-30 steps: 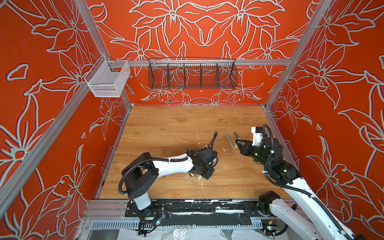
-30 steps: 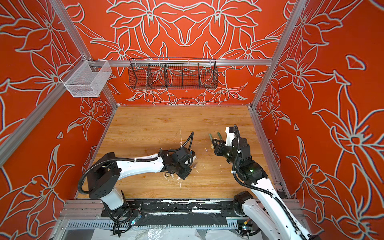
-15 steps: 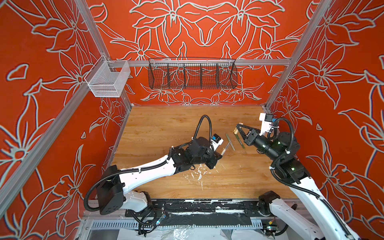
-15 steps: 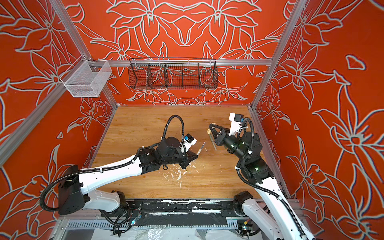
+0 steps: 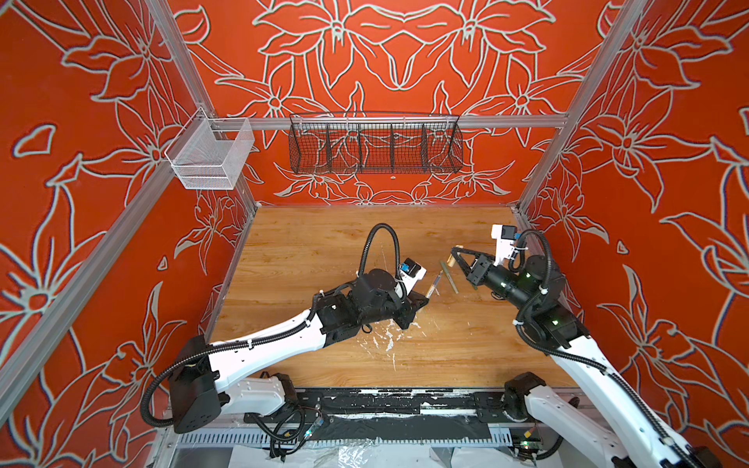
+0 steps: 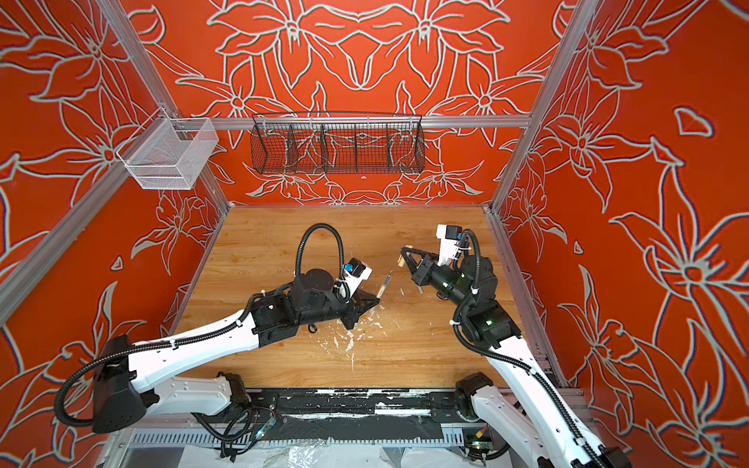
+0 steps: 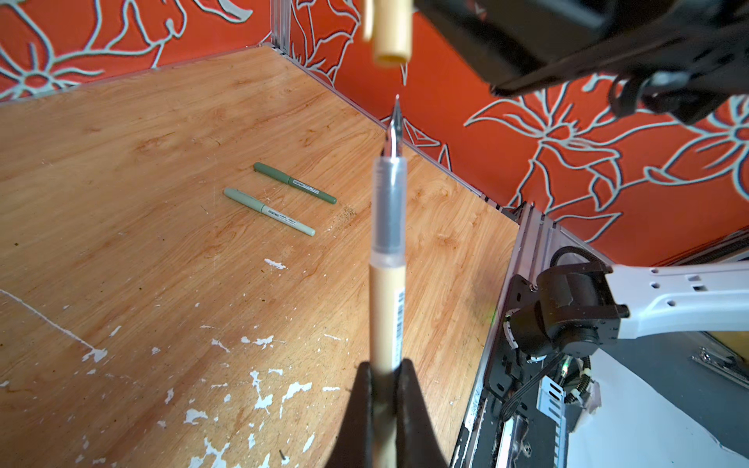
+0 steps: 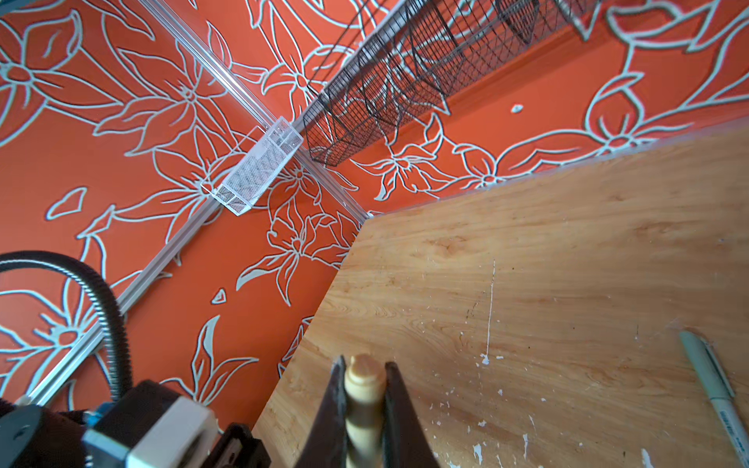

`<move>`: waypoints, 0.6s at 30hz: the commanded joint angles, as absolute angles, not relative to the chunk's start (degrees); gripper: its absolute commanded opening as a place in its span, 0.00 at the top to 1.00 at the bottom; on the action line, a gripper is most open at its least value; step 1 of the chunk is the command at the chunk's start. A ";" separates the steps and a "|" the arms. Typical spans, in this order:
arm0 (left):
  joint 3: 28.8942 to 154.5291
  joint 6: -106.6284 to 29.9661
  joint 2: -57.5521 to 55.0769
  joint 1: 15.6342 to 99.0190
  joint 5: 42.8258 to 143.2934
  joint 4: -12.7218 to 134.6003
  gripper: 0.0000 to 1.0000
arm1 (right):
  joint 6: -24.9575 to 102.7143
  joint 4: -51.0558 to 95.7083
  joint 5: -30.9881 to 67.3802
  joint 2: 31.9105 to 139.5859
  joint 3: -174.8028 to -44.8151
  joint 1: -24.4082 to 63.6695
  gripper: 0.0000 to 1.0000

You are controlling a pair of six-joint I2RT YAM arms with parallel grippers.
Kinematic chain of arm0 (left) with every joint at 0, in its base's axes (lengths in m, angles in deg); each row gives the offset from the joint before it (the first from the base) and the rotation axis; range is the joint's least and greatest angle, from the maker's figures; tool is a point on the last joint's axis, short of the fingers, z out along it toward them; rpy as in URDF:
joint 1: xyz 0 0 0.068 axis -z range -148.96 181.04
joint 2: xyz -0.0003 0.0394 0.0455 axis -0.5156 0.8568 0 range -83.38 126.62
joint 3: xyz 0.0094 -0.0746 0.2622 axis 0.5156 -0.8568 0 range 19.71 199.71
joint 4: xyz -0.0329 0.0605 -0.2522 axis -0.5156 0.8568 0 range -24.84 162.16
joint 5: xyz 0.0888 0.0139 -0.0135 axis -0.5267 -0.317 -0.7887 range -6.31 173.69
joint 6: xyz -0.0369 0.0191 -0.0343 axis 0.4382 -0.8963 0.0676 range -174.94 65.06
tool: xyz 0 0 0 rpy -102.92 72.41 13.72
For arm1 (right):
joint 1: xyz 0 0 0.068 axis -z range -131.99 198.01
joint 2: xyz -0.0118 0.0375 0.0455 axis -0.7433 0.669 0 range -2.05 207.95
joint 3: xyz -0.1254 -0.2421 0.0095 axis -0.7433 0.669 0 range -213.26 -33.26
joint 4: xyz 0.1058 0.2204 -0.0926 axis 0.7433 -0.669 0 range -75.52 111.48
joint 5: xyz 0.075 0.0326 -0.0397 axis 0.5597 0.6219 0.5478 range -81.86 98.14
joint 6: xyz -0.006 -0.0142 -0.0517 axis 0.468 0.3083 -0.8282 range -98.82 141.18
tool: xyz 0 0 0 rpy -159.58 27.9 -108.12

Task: Insert the pens into the pen caps

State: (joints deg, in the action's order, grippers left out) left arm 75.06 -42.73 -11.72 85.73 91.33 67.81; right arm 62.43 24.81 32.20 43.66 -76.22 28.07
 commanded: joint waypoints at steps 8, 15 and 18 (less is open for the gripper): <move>75.78 -42.94 -10.40 85.35 92.57 66.26 1.00 | 65.59 32.11 35.39 42.60 -74.83 27.71 1.00; 76.20 -43.04 -9.93 85.27 92.53 66.39 1.00 | 64.72 29.48 36.52 42.33 -75.03 27.40 1.00; 76.22 -43.10 -10.00 85.17 92.32 66.39 1.00 | 64.51 28.55 36.84 41.85 -74.67 27.28 1.00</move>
State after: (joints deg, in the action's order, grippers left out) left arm 75.09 -42.75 -10.21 85.69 91.79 67.62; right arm 64.34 29.09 35.45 42.92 -75.08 27.65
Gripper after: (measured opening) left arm 0.066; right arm 0.137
